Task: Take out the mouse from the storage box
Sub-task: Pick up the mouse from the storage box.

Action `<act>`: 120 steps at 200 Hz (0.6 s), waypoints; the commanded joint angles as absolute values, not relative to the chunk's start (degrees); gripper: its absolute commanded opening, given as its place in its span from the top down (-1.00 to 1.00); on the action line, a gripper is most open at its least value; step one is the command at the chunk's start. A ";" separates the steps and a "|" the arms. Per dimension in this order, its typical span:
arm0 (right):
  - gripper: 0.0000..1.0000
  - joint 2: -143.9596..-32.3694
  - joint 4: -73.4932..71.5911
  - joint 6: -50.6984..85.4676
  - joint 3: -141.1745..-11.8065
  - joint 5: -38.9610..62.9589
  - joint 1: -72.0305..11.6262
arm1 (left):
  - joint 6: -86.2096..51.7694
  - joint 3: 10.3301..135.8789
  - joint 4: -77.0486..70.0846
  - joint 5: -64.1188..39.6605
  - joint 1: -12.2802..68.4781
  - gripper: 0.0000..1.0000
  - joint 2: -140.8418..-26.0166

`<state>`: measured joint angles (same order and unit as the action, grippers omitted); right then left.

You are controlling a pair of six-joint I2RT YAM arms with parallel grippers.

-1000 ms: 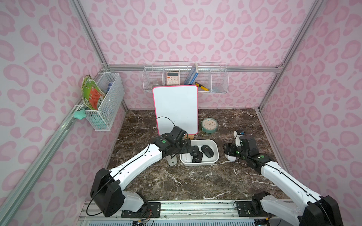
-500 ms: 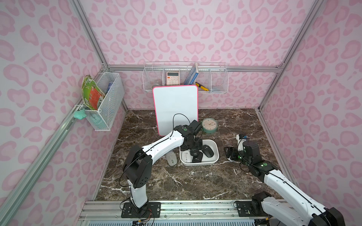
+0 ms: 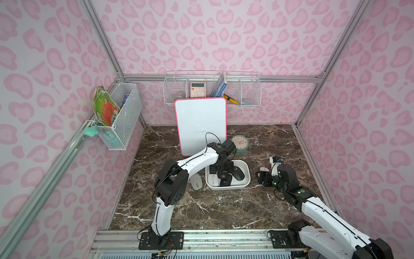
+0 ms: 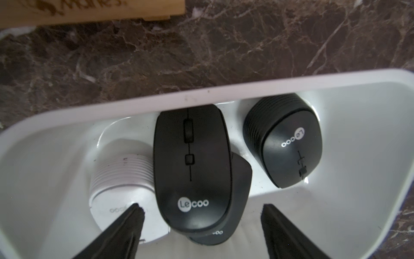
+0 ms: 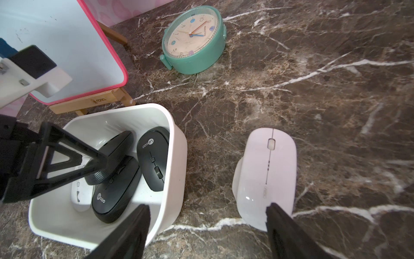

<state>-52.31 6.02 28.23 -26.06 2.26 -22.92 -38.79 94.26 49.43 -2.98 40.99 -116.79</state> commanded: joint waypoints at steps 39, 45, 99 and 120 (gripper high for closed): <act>-0.68 -51.77 3.97 28.12 -24.83 3.08 -23.02 | -38.54 95.38 49.42 -3.84 40.96 -0.73 -120.40; -0.68 -51.86 3.86 28.14 -24.73 3.08 -22.98 | -38.61 95.62 49.47 -4.09 40.96 -0.71 -120.79; -0.67 -50.62 3.28 29.07 -23.63 3.27 -23.03 | -38.98 96.80 46.93 -5.01 40.96 -0.62 -122.81; -0.66 -50.55 3.82 28.70 -23.80 3.25 -23.02 | -39.20 97.01 46.41 -4.93 40.96 -0.58 -123.72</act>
